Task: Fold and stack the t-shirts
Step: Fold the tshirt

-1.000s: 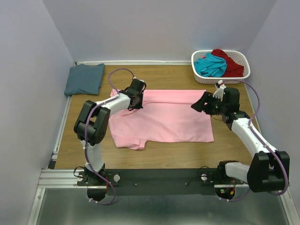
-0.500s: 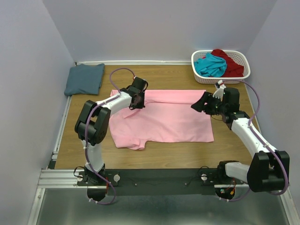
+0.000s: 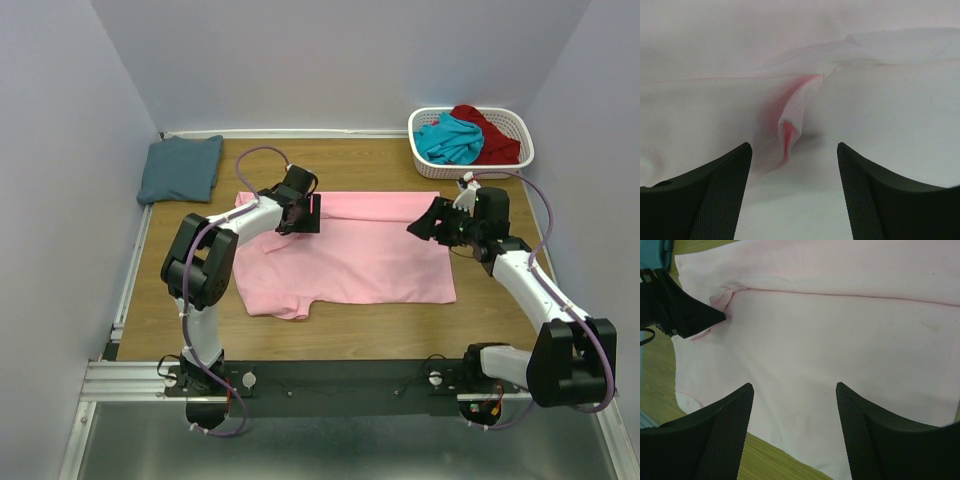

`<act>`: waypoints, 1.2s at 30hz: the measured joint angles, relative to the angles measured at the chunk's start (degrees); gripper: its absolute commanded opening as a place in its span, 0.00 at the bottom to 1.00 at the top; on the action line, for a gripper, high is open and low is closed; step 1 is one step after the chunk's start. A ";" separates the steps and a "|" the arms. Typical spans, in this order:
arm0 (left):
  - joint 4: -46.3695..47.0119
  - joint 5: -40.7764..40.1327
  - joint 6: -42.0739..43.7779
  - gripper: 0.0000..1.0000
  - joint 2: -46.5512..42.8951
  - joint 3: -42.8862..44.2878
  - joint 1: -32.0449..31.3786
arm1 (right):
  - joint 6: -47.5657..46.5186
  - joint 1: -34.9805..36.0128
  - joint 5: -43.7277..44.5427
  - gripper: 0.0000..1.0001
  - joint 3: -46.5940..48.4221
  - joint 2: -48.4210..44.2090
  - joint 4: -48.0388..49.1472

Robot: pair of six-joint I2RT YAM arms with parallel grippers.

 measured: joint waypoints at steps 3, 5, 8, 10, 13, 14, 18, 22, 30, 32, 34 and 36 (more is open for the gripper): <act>0.90 -0.02 0.17 0.76 -0.02 0.09 0.00 | 0.00 -0.02 -0.02 0.75 0.00 0.07 0.00; 0.83 0.00 0.39 0.73 0.00 0.63 0.00 | 0.00 -0.02 -0.04 0.75 0.00 0.13 0.00; 1.29 0.04 0.74 0.66 0.09 2.27 0.00 | 0.00 0.00 -0.04 0.75 0.00 0.26 0.00; 2.05 0.09 1.05 0.64 0.26 3.45 -0.09 | 0.00 -0.02 -0.04 0.75 0.00 0.35 -0.02; 2.71 0.09 1.31 0.61 0.61 4.35 -0.55 | 0.00 -0.02 -0.07 0.75 0.00 0.39 -0.04; 2.91 0.09 1.49 0.61 0.76 4.50 -0.79 | 0.00 0.00 -0.07 0.75 0.00 0.42 -0.07; 3.30 0.39 1.75 0.61 1.86 4.52 -1.92 | 0.00 0.00 -0.07 0.75 -0.02 0.44 -0.09; 3.28 0.87 1.84 0.61 2.89 4.50 -2.91 | 0.00 -0.02 -0.07 0.75 -0.15 0.44 -0.13; 3.91 2.14 1.51 0.61 3.39 2.97 -4.50 | 0.00 -0.02 -0.07 0.75 -0.33 0.44 -0.35; 3.93 3.08 1.38 0.61 3.54 2.36 -4.52 | 0.00 -0.02 -0.07 0.75 -0.33 0.46 -0.35; 3.89 3.76 0.98 0.63 3.48 1.77 -4.63 | 0.00 0.00 -0.07 0.75 -0.33 0.59 -0.35; 3.85 4.24 0.55 0.64 2.86 1.49 -4.59 | 0.00 0.00 -0.07 0.75 -0.28 1.49 -0.33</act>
